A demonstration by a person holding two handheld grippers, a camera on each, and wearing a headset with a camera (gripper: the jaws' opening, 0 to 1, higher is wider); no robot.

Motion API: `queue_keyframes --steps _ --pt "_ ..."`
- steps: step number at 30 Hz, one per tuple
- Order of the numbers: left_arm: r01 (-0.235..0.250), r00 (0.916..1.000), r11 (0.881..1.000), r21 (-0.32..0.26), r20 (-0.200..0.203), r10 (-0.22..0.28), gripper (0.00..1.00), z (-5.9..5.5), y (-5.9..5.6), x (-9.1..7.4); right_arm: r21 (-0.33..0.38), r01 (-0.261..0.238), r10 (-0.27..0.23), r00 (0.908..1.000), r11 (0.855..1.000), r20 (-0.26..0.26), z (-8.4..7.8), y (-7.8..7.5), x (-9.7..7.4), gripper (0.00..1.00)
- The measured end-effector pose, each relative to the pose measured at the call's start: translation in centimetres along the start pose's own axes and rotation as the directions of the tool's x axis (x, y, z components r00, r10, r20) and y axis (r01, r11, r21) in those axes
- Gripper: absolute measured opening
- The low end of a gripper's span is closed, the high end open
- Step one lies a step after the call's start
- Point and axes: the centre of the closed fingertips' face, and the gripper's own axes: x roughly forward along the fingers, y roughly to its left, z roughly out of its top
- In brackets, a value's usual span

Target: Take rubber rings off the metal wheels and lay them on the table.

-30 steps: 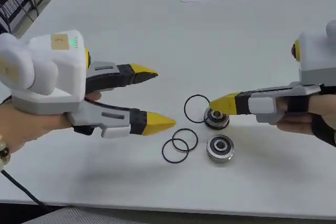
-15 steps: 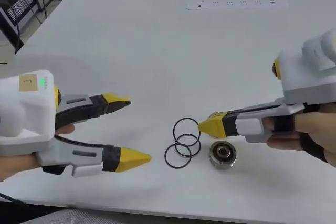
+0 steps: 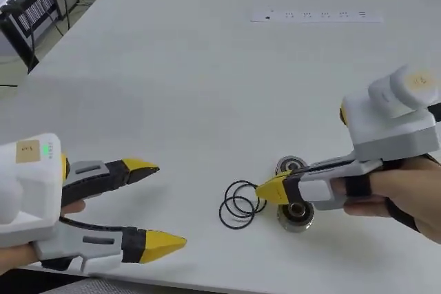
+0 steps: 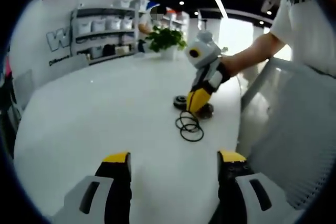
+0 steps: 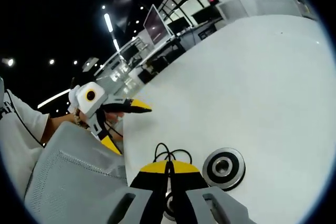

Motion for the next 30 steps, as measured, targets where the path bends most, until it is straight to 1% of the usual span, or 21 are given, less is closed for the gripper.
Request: queue_keyframes --steps 3,7,11,16,20,22,25,28,30 --pt "-0.01 0.9997 1.0 -0.029 0.021 0.011 0.67 0.07 0.09 -0.18 0.006 -0.001 0.001 1.0 1.0 -0.001 -0.02 0.03 0.16 0.0" --pt "-0.017 0.9996 0.999 -0.033 0.02 0.018 0.67 -0.1 0.12 -0.29 -0.009 0.024 -0.024 0.9995 1.0 -0.021 -0.38 -0.3 0.28 0.0" --pt "-0.022 0.9994 0.999 -0.045 0.025 0.024 0.65 -0.08 0.15 -0.36 -0.003 0.024 -0.024 0.9995 1.0 -0.021 -0.38 -0.35 0.35 0.0" --pt "-0.025 0.9989 0.998 -0.057 0.037 0.027 0.65 0.06 0.24 -0.38 -0.027 0.032 -0.032 0.9992 0.999 -0.022 -0.36 -0.26 0.54 0.0" --pt "-0.024 0.9986 0.998 -0.064 0.045 0.027 0.64 0.24 0.3 -0.42 -0.058 0.046 -0.047 0.9984 0.997 -0.029 -0.3 -0.31 0.59 0.0" --pt "-0.028 0.9983 0.997 -0.065 0.05 0.031 0.64 0.36 0.39 -0.46 -0.076 0.057 -0.06 0.9975 0.995 -0.037 -0.33 -0.44 0.58 0.03" --pt "-0.031 0.9977 0.997 -0.069 0.058 0.035 0.64 0.53 0.45 -0.54 -0.108 0.063 -0.068 0.9968 0.992 -0.042 -0.22 -0.39 0.49 0.04" --pt "-0.032 0.9978 0.997 -0.071 0.056 0.036 0.64 0.5 0.45 -0.59 -0.141 0.073 -0.081 0.9955 0.987 -0.048 -0.16 -0.35 0.29 0.06" --pt "-0.033 0.9979 0.997 -0.067 0.053 0.037 0.64 0.46 0.48 -0.63 -0.162 0.084 -0.094 0.9942 0.983 -0.053 -0.08 -0.69 0.07 0.06"
